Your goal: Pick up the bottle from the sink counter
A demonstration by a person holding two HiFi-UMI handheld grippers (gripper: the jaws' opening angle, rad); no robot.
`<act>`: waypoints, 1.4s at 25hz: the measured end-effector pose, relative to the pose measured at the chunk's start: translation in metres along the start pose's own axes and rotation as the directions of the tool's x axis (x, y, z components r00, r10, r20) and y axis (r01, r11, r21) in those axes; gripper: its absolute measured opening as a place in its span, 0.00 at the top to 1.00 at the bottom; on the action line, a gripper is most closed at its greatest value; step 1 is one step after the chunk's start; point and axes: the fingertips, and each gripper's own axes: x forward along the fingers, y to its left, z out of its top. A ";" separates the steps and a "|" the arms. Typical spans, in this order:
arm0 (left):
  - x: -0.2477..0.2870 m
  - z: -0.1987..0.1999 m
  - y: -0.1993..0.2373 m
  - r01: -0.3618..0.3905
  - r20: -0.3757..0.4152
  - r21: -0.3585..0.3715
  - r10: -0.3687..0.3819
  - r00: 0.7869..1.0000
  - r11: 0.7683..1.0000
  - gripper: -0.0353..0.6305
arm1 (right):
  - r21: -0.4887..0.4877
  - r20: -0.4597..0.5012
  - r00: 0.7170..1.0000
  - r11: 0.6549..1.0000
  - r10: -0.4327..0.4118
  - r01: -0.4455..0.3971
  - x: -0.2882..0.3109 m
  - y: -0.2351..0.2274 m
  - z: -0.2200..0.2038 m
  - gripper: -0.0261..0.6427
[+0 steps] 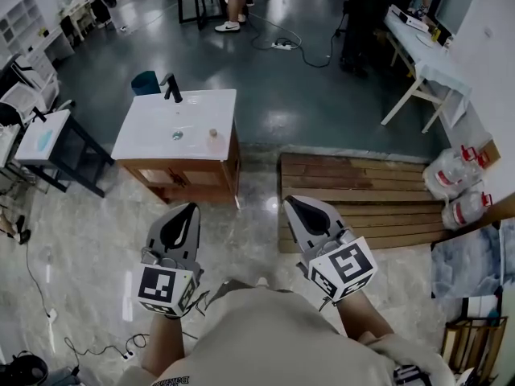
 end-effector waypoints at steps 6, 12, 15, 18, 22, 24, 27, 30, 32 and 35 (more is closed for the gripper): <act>0.007 -0.001 -0.013 0.008 -0.013 0.017 -0.008 1.000 1.000 0.94 | -0.006 -0.001 1.000 1.000 0.003 -0.003 -0.006 -0.009 -0.003 0.97; 0.014 0.000 -0.021 0.013 -0.022 0.032 -0.013 1.000 0.999 0.94 | 0.034 0.044 0.999 0.999 0.026 -0.027 -0.006 -0.017 -0.002 0.97; 0.016 0.000 -0.019 0.010 -0.022 0.035 -0.009 1.000 0.999 0.94 | 0.029 0.057 0.998 0.999 0.040 -0.042 -0.002 -0.018 -0.001 0.97; 0.019 -0.001 -0.015 0.007 -0.022 0.038 -0.006 1.000 0.999 0.94 | 0.023 0.053 0.997 0.999 0.048 -0.049 0.005 -0.017 -0.002 0.97; 0.025 -0.005 -0.010 0.009 -0.023 0.037 -0.008 1.000 0.999 0.94 | 0.039 0.077 0.995 0.997 0.065 -0.068 0.014 -0.016 -0.001 0.97; 0.029 -0.007 -0.005 0.010 -0.027 0.039 -0.009 1.000 0.999 0.94 | 0.041 0.081 0.994 0.996 0.071 -0.075 0.021 -0.016 -0.001 0.97; 0.038 -0.006 0.006 0.010 -0.030 0.031 -0.009 1.000 0.999 0.94 | 0.040 0.070 0.994 0.996 0.079 -0.082 0.035 -0.018 0.000 0.97; 0.048 -0.005 0.021 0.001 -0.022 0.026 0.000 1.000 1.000 0.94 | 0.030 0.056 0.995 0.996 0.082 -0.084 0.052 -0.023 -0.001 0.97; 0.058 -0.009 0.031 0.001 -0.024 0.021 0.000 1.000 1.000 0.94 | 0.021 0.042 0.996 0.997 0.078 -0.079 0.066 -0.027 -0.004 0.97; 0.073 -0.016 0.044 0.004 -0.032 0.008 -0.003 0.999 1.000 0.94 | 0.015 0.016 0.997 0.997 0.075 -0.075 0.088 -0.035 -0.010 0.97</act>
